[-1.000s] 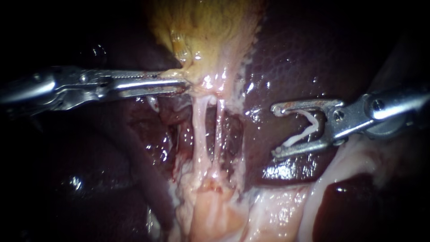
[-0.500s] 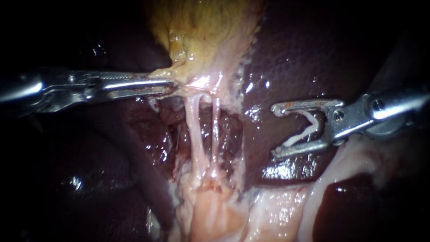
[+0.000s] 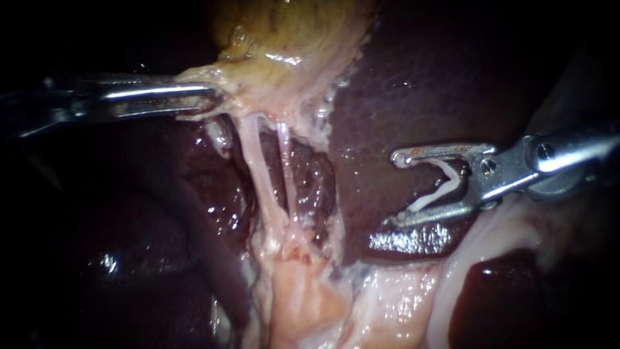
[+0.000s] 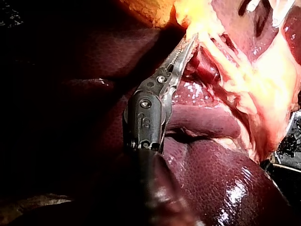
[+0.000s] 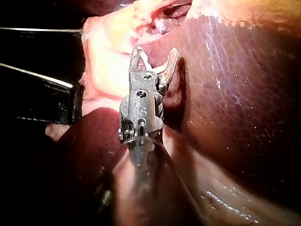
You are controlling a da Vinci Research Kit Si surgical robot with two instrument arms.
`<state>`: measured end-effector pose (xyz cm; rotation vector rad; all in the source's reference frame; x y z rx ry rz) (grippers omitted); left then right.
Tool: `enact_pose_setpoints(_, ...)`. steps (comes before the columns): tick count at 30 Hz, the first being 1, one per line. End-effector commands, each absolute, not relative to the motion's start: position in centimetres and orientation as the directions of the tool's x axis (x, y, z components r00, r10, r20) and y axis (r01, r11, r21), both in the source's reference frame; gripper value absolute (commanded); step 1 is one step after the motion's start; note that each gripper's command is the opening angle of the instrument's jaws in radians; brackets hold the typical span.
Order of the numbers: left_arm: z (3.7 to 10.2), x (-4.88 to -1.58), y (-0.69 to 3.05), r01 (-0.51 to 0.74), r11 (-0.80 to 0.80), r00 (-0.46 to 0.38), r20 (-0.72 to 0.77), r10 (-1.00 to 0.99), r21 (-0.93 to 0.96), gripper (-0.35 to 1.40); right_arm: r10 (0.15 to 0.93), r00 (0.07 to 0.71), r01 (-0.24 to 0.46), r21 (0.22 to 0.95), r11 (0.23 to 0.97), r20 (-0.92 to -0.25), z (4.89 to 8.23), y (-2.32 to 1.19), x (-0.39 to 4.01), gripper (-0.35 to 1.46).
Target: Grabbing gallbladder
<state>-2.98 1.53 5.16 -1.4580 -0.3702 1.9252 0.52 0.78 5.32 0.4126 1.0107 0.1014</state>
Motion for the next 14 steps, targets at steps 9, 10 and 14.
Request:
enact_pose_setpoints(9,5.14,-2.96,1.50,-0.357,-0.723,-0.131,-0.734,0.666,-0.591,-0.35,0.271,0.534,0.106,0.381,0.918,-0.801,5.32,0.78,0.52,0.49)
enact_pose_setpoints(10,5.14,-2.96,1.50,-0.358,-0.723,-0.131,-0.735,0.666,-0.591,-0.35,0.271,0.534,0.106,0.381,0.918,-0.801,5.32,0.78,0.52,0.49)
enact_pose_setpoints(14,5.14,-2.97,1.50,-0.359,-0.722,-0.131,-0.735,0.666,-0.591,-0.35,0.271,0.534,0.106,0.381,0.918,-0.801,5.32,0.78,0.52,0.49)
